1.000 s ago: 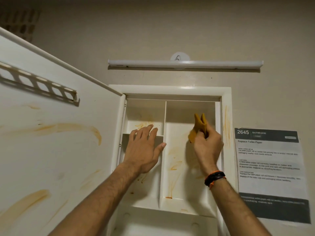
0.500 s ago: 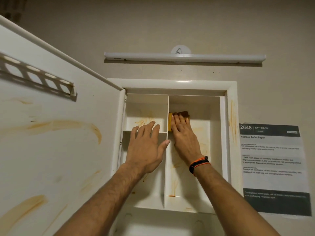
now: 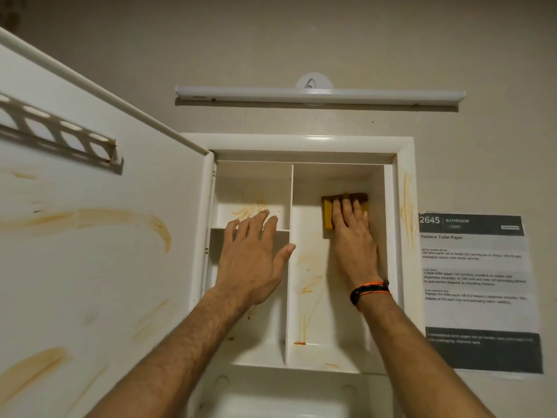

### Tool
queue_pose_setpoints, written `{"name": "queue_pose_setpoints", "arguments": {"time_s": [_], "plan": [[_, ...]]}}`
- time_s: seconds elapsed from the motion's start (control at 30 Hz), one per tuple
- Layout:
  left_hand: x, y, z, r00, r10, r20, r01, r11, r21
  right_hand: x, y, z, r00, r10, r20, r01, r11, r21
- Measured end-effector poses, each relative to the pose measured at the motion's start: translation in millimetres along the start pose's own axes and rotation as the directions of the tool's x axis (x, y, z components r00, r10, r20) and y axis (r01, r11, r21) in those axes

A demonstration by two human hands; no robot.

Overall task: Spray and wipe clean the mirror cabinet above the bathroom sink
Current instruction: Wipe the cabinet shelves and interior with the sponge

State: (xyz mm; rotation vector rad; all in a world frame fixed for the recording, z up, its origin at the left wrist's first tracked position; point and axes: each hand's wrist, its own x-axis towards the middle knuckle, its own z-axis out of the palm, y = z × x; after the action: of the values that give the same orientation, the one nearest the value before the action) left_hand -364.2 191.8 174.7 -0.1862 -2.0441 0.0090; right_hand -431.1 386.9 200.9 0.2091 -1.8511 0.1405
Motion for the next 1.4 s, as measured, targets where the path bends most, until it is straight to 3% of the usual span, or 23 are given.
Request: {"name": "queue_pose_setpoints", "arguments": {"time_s": [0.2,0.4,0.6,0.8,1.2,1.4], "plan": [[-1.2,1.8,-1.3,1.000,0.000,0.009,0.000,1.000,0.010,-65.9,0.0,10.4,0.998,0.004,0.068,-0.011,0.994,0.108],[-0.3,3.5,-2.3,1.000,-0.007,0.002,0.007,1.000,0.005,-32.5,-19.4,6.1,0.997,0.043,0.060,-0.049,0.993,0.109],[-0.7,3.0,-2.7,1.000,-0.008,-0.012,0.008,1.000,0.025,-34.4,-48.3,16.6,0.986,-0.144,0.085,0.136,0.986,0.093],[-1.3,2.9,-3.8,1.000,-0.001,-0.018,0.001,1.000,0.024,-74.1,-30.2,17.2,0.963,-0.230,0.138,0.225,0.973,0.054],[-1.4,1.6,0.4,1.000,-0.004,-0.014,0.004,0.999,0.038,-93.6,-3.5,6.4,0.986,0.025,0.163,-0.044,0.993,0.114],[-1.1,2.8,-0.6,1.000,-0.012,-0.016,0.013,0.999,0.033,-89.8,-27.8,12.2,0.978,0.117,0.173,-0.146,0.975,0.166]]}}
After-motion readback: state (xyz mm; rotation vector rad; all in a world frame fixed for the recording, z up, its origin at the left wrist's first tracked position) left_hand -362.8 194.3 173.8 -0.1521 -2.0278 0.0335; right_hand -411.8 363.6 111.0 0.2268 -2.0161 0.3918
